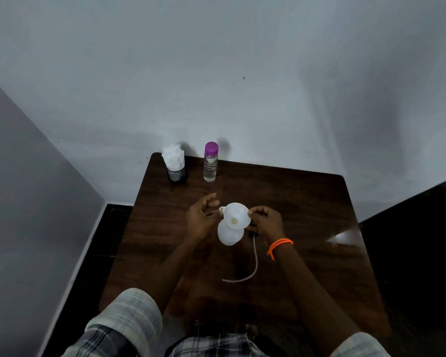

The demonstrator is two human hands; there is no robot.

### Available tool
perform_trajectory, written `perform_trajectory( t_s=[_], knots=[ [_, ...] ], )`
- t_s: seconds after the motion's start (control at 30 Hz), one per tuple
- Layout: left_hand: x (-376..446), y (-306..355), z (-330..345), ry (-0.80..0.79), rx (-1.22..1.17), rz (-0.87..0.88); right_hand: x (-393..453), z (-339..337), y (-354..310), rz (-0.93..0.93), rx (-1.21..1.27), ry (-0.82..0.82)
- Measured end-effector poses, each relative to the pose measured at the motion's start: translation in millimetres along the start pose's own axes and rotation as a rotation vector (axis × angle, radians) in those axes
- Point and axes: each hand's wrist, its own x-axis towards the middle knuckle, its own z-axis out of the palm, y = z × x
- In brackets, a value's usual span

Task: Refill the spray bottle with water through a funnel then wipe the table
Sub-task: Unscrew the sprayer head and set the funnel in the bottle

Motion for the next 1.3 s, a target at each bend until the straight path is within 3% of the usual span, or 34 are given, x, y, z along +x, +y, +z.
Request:
perform_trajectory(
  t_s=[0.47, 0.8, 0.97, 1.17, 1.3],
  knots=[
    [19.4, -15.6, -23.7, 0.059, 0.101, -0.056, 24.7, 0.3, -22.5, 0.021, 0.069, 0.014],
    [100.7, -12.3, -40.9, 0.06, 0.271, -0.028, 99.0, 43.7, -74.7, -0.158, -0.299, -0.031],
    [155.6, -1.0, -30.4, 0.088, 0.308, 0.011, 144.4, 82.5, -85.4, -0.209, -0.474, -0.139],
    [187.7, 7.1, -8.4, 0.073, 0.348, 0.166, 167.6, 119.6, -86.4, -0.203, -0.436, -0.237],
    [197.0, 10.6, 8.0, 0.071, 0.279, 0.178, 168.9, 130.4, -84.5, -0.239, -0.499, -0.266]
  ],
)
